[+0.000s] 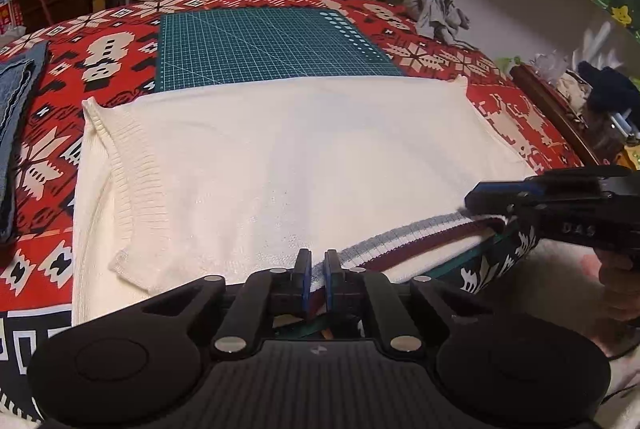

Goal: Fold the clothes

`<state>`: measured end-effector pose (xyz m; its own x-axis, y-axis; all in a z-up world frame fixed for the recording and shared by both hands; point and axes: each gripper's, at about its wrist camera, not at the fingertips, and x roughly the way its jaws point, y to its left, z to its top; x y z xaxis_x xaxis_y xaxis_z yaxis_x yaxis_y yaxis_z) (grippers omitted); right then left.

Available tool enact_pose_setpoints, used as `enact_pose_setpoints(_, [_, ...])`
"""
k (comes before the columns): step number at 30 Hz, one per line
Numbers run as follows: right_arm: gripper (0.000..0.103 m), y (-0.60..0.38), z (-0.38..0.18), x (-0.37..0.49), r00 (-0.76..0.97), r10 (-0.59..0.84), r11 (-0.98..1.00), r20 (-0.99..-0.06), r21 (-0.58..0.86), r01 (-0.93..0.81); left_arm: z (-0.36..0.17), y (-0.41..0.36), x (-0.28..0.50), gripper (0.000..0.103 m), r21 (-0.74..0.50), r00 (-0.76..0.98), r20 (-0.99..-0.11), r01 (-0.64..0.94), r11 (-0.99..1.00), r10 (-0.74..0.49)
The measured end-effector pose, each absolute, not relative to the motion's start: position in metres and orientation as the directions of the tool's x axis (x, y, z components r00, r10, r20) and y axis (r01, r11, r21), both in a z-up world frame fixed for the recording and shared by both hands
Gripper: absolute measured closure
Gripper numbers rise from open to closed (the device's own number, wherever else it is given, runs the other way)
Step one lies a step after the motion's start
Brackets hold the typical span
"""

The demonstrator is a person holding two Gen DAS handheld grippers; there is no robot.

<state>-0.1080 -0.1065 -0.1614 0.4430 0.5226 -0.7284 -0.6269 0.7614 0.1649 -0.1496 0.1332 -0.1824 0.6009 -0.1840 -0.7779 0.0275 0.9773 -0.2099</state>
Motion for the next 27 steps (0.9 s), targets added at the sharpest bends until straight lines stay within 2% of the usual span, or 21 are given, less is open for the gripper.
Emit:
enact_pose_setpoints(2, [0.084, -0.109, -0.155, -0.106, 0.462, 0.526, 0.771, -0.715, 0.171, -0.614, -0.178, 0.128, -0.145, 0.076, -0.214, 0.612, -0.769, 0.024, 0.976, -0.184])
enact_pose_setpoints(3, [0.081, -0.108, -0.153, -0.105, 0.478, 0.522, 0.775, -0.706, 0.158, -0.612, -0.175, 0.124, -0.143, 0.075, -0.203, 0.620, -0.765, 0.025, 0.979, -0.175])
enact_pose_setpoints(5, [0.068, -0.102, -0.148, -0.103, 0.512, 0.510, 0.781, -0.691, 0.123, -0.612, -0.172, 0.116, -0.136, 0.071, -0.169, 0.637, -0.758, 0.021, 0.985, -0.143])
enact_pose_setpoints(6, [0.062, -0.098, -0.149, -0.102, 0.529, 0.498, 0.785, -0.687, 0.098, -0.611, -0.171, 0.112, -0.132, 0.066, -0.151, 0.643, -0.755, 0.013, 0.988, -0.124])
enact_pose_setpoints(10, [0.050, -0.081, -0.161, -0.096, 0.576, 0.435, 0.799, -0.692, 0.002, -0.601, -0.182, 0.102, -0.120, 0.050, -0.070, 0.641, -0.766, -0.025, 0.997, -0.037])
enact_pose_setpoints(13, [0.043, -0.074, -0.177, -0.095, 0.572, 0.388, 0.806, -0.723, -0.035, -0.590, -0.191, 0.096, -0.122, 0.035, -0.034, 0.642, -0.767, -0.015, 0.999, -0.017])
enact_pose_setpoints(14, [0.041, -0.075, -0.179, -0.097, 0.579, 0.389, 0.808, -0.717, -0.036, -0.587, -0.193, 0.093, -0.123, 0.022, -0.033, 0.637, -0.770, -0.004, 0.999, -0.023])
enact_pose_setpoints(15, [0.030, -0.076, -0.181, -0.098, 0.575, 0.394, 0.809, -0.717, -0.027, -0.587, -0.194, 0.092, -0.123, 0.016, -0.031, 0.633, -0.774, 0.003, 1.000, -0.026])
enact_pose_setpoints(16, [0.024, -0.078, -0.182, -0.098, 0.567, 0.395, 0.812, -0.723, -0.014, -0.583, -0.195, 0.091, -0.123, 0.015, -0.027, 0.630, -0.776, 0.006, 1.000, -0.025])
enact_pose_setpoints(21, [0.012, -0.087, -0.186, -0.095, 0.575, 0.369, 0.841, -0.730, -0.002, -0.541, -0.197, 0.088, -0.122, 0.008, -0.027, 0.622, -0.782, 0.020, 0.999, -0.034])
enact_pose_setpoints(27, [0.009, -0.089, -0.189, -0.098, 0.591, 0.377, 0.841, -0.713, -0.004, -0.542, -0.198, 0.089, -0.128, 0.008, -0.022, 0.658, -0.752, 0.032, 0.999, -0.038])
